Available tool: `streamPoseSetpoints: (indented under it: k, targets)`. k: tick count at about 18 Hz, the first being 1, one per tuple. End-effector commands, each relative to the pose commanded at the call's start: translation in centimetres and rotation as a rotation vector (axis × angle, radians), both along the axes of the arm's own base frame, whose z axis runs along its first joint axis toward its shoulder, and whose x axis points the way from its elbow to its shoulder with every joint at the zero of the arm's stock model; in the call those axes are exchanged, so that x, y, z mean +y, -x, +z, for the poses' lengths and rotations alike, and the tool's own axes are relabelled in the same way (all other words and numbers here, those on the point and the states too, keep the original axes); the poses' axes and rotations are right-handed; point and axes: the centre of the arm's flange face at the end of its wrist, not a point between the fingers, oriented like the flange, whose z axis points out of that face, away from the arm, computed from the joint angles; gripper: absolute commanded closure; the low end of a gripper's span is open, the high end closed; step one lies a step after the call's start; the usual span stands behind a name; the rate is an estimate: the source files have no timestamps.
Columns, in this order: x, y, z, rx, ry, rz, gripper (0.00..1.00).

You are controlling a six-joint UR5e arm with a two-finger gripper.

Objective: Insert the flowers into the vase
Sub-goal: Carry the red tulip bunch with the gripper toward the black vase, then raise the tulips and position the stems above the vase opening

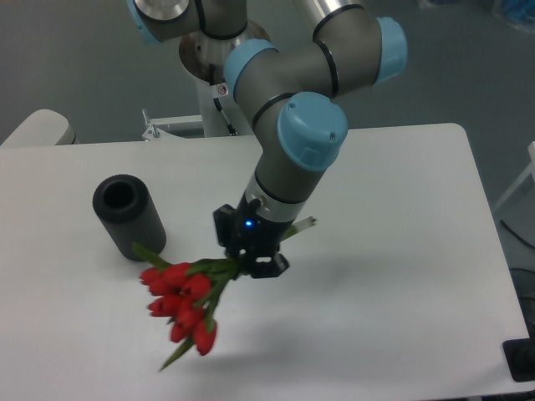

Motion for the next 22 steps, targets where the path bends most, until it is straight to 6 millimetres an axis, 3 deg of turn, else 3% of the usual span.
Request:
streamPoseSetpoints:
  k: [5,9,11,14,22]
  targets:
    - [-0.3,-1.4,0.8,-0.132,-0.101,0.017,1.00]
    - [-0.4,-2.1,2.9,-0.195,-0.199,0.014,1.00]
    - [-0.8,-2.8,2.8,-0.255,-0.248,0.013,1.00]
    - [-2.3,-3.7,3.9,-0.372,-0.410,0.017,1.00]
    - [-7.3,-7.2,4.6,-0.423,-0.617,0.012,1.00]
